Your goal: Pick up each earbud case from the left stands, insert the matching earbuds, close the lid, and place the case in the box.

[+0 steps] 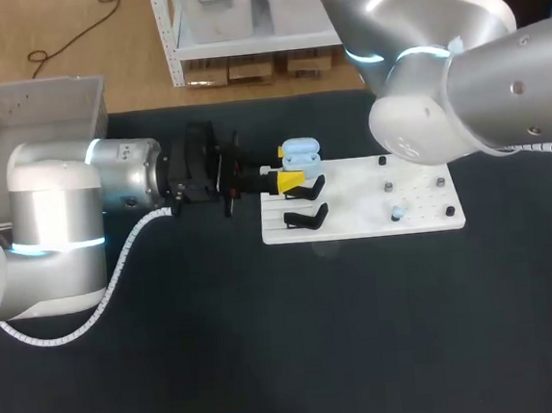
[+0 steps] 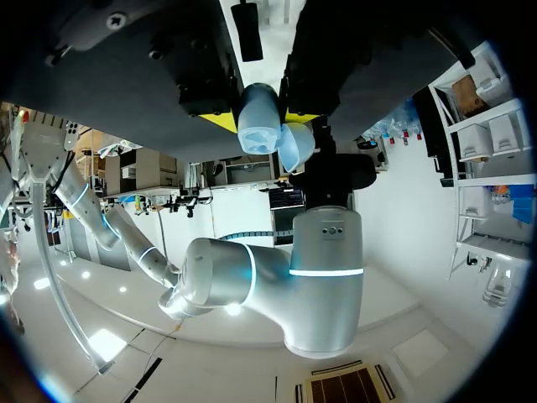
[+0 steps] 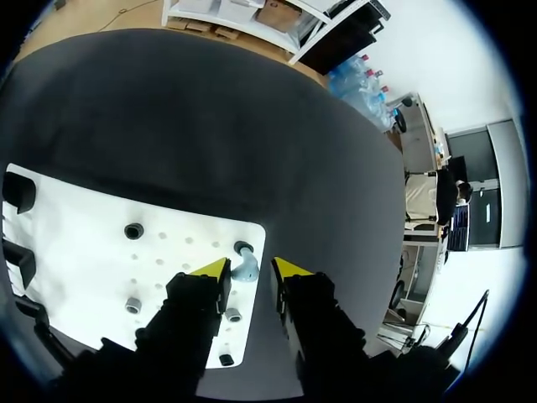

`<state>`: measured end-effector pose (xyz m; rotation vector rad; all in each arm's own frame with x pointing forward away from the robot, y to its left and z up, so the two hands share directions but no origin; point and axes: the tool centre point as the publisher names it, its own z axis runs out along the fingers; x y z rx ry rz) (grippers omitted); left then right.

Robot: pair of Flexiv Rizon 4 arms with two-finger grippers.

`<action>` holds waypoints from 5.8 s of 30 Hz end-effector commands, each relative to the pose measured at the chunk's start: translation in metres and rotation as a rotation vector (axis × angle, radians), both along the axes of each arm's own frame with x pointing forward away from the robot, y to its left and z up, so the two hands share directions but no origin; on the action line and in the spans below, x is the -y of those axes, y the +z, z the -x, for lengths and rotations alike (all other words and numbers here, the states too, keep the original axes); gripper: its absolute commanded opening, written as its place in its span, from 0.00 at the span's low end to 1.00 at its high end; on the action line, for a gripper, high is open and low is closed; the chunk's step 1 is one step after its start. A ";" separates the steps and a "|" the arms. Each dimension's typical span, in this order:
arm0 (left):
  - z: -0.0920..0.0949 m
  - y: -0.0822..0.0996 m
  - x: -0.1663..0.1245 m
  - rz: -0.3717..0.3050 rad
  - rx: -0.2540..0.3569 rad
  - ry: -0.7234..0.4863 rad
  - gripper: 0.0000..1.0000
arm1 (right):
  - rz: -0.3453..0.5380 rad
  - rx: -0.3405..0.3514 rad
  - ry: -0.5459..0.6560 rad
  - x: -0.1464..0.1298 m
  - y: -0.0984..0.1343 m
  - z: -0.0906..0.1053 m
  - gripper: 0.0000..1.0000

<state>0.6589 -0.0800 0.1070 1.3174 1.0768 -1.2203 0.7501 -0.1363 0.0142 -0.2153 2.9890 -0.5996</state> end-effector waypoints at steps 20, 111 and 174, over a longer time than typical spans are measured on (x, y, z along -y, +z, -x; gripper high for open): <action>-0.001 -0.002 0.000 0.004 0.000 -0.001 0.00 | 0.004 0.009 0.001 0.001 -0.005 0.000 0.25; 0.006 -0.013 0.009 -0.027 0.039 -0.023 0.00 | -0.235 -0.039 -0.390 -0.179 0.164 0.114 0.00; 0.002 -0.020 0.008 -0.030 0.019 0.021 0.00 | -0.212 -0.085 -0.685 -0.202 0.135 0.107 0.00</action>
